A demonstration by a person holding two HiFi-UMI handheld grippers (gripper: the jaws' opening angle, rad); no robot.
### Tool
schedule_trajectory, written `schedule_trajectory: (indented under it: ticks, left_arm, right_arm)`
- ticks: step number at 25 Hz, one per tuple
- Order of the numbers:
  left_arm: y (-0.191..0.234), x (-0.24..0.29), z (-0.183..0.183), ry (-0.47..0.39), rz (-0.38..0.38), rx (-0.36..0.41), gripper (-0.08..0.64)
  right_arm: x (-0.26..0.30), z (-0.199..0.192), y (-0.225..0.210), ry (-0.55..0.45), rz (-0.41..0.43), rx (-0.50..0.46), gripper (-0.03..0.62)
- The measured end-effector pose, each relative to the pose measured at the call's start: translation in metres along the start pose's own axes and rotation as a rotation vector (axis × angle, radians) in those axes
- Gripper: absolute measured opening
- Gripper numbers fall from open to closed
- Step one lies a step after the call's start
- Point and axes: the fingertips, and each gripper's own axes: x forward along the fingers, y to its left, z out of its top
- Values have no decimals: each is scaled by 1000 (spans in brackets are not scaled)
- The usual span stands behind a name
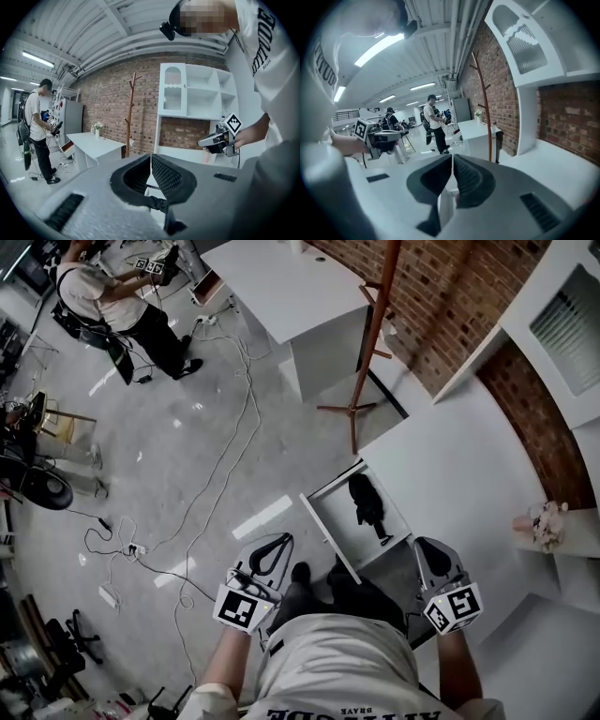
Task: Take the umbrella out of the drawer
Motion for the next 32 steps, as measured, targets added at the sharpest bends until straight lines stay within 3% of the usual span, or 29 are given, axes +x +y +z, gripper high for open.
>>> schedule_trajectory:
  ticks: [9, 17, 22, 32]
  left_arm:
    - [-7, 26, -22, 56, 65, -63, 27]
    - [2, 40, -44, 102, 82, -102, 26]
    - [20, 52, -59, 131, 56, -86, 28]
    - [49, 85, -101, 188, -58, -97, 26]
  right_arm:
    - [37, -37, -30, 92, 100, 25, 32]
    - [69, -65, -36, 177, 117, -1, 34]
    - [96, -89, -33, 248, 111, -1, 34]
    - [143, -143, -38, 393, 10, 32, 34]
